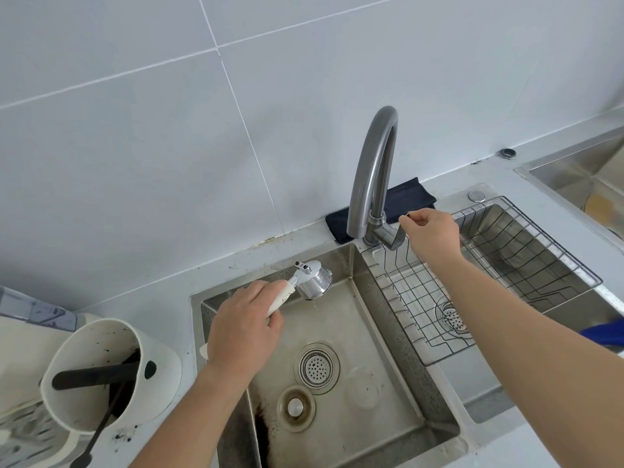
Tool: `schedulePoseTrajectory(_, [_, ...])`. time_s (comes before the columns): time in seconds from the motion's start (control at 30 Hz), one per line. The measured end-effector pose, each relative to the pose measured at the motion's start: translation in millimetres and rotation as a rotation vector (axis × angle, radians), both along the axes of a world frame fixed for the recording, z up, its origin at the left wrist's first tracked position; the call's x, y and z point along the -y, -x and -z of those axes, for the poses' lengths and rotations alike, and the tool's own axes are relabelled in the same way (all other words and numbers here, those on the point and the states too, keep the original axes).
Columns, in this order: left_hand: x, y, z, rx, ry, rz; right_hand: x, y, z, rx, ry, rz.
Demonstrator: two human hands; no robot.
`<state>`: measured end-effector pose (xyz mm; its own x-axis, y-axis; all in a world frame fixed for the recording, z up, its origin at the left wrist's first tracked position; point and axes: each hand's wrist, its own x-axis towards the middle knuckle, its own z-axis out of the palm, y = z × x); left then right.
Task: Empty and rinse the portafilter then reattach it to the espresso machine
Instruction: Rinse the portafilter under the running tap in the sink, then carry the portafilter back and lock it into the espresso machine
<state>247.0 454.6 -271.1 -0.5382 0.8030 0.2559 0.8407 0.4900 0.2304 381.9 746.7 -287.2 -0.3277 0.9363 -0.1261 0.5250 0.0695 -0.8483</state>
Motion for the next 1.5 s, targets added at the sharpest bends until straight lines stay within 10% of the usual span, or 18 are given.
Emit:
schedulePoseTrajectory(0.9, [25,-70,-39,1.407,-0.597,-0.550,202,-63,-38,-0.403,0.692,-0.269])
schedulePoseTrajectory(1.5, [39,-81,-45,1.608,-0.664,-0.549,279,-60,-36,-0.469,0.768,-0.453])
